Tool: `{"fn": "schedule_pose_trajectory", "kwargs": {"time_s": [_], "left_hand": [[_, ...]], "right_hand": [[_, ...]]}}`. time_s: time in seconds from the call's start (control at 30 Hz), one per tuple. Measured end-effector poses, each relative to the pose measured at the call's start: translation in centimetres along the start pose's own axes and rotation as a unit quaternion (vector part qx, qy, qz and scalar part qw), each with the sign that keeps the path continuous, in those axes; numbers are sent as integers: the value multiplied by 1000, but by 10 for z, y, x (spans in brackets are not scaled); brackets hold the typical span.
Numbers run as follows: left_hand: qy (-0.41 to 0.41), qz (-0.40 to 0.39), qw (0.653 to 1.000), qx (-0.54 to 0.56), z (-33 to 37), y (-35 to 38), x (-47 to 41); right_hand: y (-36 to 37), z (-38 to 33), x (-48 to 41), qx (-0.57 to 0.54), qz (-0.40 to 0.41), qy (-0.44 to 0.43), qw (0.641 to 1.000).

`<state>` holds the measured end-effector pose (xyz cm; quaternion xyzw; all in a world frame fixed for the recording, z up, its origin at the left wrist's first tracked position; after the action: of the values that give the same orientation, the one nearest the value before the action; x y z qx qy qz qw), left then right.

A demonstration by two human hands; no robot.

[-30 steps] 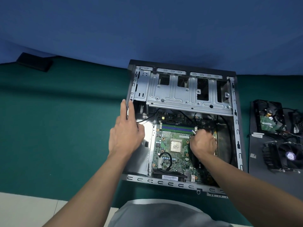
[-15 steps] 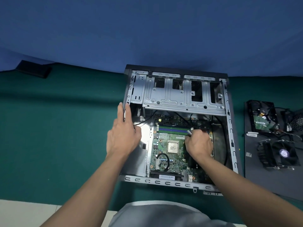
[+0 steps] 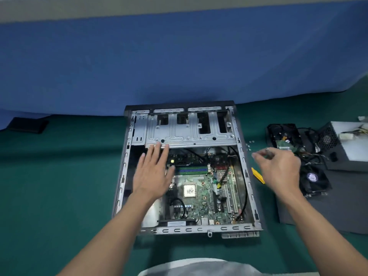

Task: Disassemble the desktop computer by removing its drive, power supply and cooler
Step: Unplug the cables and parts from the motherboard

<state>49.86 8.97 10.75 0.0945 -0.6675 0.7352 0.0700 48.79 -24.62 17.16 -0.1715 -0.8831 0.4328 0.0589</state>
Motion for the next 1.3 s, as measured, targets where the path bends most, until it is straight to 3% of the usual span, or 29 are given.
{"fn": "schedule_pose_trajectory", "kwargs": {"time_s": [0.17,0.37,0.77,0.97,1.13,1.3], "left_hand": [[-33,-38,995,85,35,10,-1],[-52,-40,995,82,32,0,-3],[-82,-61,989,106,30,-7,-4],[-68,-43,990,113,28,-6,0],[-34,-20,997,72,19,-8,5],[-83,14,996,24,-16,-7,28]], "right_hand": [[23,74,8,41,-84,84,992],[75,120,32,122,-180,96,971],[105,143,26,172,-225,90,955],[86,127,9,19,-200,120,972],[57,61,-18,-75,-175,36,981],[37,-19,-16,-203,-165,-35,965]]}}
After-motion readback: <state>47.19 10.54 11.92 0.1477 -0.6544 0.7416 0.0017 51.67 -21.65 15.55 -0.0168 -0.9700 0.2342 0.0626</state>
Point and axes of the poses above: each hand's wrist, its own x-axis away from the middle knuckle, its own y-axis out of the palm, z = x × y, the point moved 10 cm from there along -x, towards the middle knuckle, and after that the axes turned 8 degrees about -y, right-handed, at the moved point
